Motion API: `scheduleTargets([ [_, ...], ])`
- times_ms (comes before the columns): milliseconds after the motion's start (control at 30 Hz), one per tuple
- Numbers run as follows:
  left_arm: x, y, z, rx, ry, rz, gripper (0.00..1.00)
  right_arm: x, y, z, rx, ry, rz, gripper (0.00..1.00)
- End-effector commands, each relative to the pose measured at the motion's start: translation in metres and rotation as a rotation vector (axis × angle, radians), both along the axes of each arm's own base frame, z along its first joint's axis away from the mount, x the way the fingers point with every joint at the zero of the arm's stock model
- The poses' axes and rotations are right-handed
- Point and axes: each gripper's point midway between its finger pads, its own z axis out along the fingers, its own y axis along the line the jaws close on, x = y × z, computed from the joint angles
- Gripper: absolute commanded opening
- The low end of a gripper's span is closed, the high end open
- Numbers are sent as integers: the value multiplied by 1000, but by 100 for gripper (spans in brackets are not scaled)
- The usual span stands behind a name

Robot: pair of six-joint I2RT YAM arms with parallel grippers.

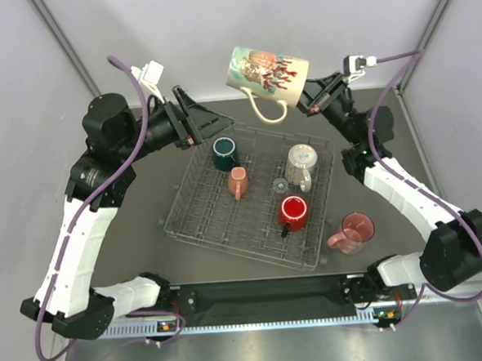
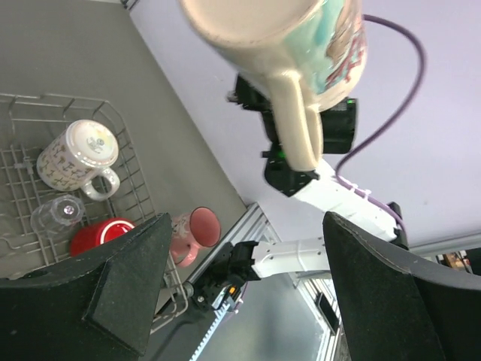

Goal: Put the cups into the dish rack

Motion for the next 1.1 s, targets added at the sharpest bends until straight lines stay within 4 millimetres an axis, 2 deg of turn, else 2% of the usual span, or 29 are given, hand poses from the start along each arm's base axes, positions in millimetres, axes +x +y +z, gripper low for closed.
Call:
scheduleTargets([
  [0, -2, 2, 27, -84, -77, 16, 86, -49, 2, 60, 210, -201, 77, 0],
  [133, -10, 0, 39, -132, -108, -25, 85, -52, 18, 55, 217, -184, 89, 0],
  [467, -4, -9, 31, -163, -38, -57, 84, -69, 51, 64, 201, -234, 142, 0],
  [600, -4, -14, 32, -182, -26, -91, 84, -69, 60, 61, 179, -235, 152, 0],
  [900, 2, -20, 28, -192, 2, -114, 74, -70, 71, 60, 183, -230, 164, 0],
  [1000, 3, -24, 29, -210, 18, -134, 61, -70, 75, 60, 187, -229, 170, 0],
  [1067, 4, -25, 27, -211, 24, -140, 59, -68, 78, 58, 187, -219, 170, 0],
])
